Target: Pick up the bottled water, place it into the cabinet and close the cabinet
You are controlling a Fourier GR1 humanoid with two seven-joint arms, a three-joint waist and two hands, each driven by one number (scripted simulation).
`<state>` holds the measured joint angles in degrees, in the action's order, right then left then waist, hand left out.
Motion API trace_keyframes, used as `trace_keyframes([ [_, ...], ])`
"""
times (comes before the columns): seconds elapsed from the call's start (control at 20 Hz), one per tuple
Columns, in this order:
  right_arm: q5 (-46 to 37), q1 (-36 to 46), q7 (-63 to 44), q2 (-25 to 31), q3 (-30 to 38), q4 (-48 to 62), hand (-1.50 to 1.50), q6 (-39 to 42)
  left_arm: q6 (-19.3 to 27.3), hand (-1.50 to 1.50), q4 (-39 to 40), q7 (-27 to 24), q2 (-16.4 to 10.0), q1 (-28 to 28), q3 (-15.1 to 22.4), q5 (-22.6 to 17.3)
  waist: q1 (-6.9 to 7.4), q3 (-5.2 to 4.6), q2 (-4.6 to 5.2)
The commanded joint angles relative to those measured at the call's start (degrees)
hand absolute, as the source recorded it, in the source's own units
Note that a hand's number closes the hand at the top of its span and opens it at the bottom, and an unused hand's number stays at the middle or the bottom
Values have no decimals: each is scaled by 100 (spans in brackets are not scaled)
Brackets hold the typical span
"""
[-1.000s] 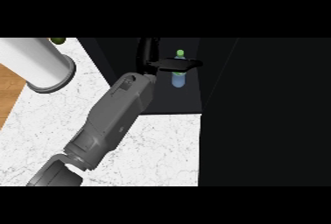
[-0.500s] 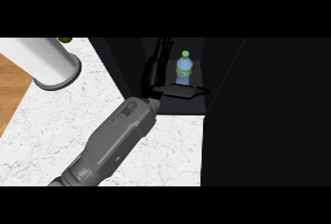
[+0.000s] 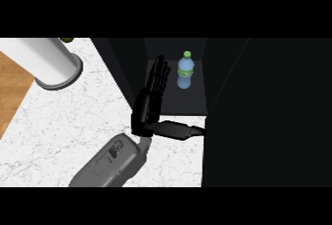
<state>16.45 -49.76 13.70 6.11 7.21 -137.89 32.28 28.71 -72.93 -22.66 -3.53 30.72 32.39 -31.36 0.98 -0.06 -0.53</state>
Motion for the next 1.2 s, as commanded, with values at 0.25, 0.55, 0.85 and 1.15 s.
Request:
trace_keyframes([
  [0.25,-71,-278,-696,678,-545,-931,150,609,170,-150,-1832,99,-639,-1641,488,229,-8,-2,14],
  [0.55,-443,-372,-849,803,-1261,-1257,150,792,71,-150,-2910,-24,-1261,-2700,576,239,-5,-11,6],
  [0.85,-930,-299,-1392,726,-2413,-1491,150,594,35,-150,-3422,-75,-1572,-3273,493,228,-35,-17,17],
  [1.15,-1759,307,-1771,423,-3581,-1366,150,320,-181,-150,-3526,-292,-1754,-3629,221,84,-47,-30,18],
])
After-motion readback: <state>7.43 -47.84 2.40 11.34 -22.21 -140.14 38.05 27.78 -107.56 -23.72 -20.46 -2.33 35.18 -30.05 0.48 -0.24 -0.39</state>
